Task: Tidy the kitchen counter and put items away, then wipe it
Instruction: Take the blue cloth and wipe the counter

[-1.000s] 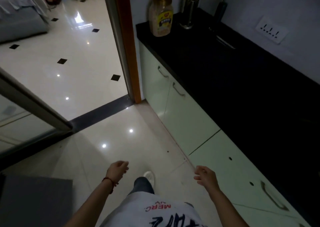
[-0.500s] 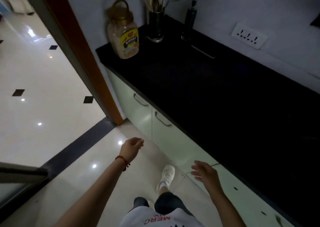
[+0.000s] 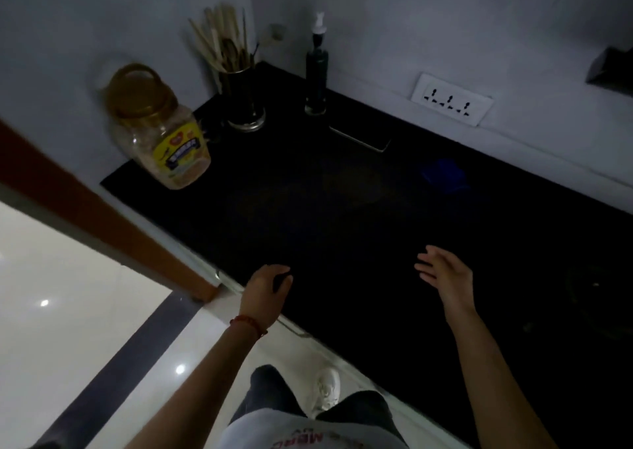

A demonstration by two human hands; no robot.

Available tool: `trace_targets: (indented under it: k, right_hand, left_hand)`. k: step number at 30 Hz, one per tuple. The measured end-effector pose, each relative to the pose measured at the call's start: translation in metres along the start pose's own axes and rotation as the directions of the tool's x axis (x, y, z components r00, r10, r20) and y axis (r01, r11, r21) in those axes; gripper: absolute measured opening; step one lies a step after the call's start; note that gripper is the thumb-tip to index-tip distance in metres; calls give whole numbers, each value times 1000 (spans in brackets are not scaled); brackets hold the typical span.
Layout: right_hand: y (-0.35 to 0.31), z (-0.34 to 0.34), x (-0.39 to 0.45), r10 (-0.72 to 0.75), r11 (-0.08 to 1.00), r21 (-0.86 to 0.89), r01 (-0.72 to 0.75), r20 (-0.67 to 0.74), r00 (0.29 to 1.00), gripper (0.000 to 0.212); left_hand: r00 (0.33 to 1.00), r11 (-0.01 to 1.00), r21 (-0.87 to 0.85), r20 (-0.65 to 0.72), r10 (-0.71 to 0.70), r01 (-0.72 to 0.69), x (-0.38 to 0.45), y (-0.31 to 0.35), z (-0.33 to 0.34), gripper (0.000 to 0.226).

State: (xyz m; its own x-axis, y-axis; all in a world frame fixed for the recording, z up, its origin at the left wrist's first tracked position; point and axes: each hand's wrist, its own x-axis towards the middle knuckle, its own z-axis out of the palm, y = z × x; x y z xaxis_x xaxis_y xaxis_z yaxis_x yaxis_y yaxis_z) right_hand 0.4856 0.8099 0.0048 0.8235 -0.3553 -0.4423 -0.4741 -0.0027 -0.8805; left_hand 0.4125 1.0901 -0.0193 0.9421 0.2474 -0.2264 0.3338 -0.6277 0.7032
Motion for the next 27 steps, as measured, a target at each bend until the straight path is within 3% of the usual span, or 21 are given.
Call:
trace_targets:
  k: [6,10,16,23,27]
  right_hand:
    - [-25,18,67,53,999,2,-55,-234,971,31]
    - [-46,23,108,29,986,-142,-84,-354,935,43]
    - [-68,26,176,-69,961,-274,-35,-361,930,66]
    - [-77,37,218,-87,866,-494,-79,-304,949,74]
    - [-76,36,217,-39,880,-466,-89,-259,965,80]
  left_hand:
    - [982,930,316,84,167,-185,54,-2,12,52]
    - [966,858,454,198,168,-242,67,-16,13,61]
    - [952,826,490,251,173,-279,69,-17,8,83]
    - [949,814,507,267,165,-284,72,-20,6,60]
    - [949,795,533,267,165,-289,71,-19,7,59]
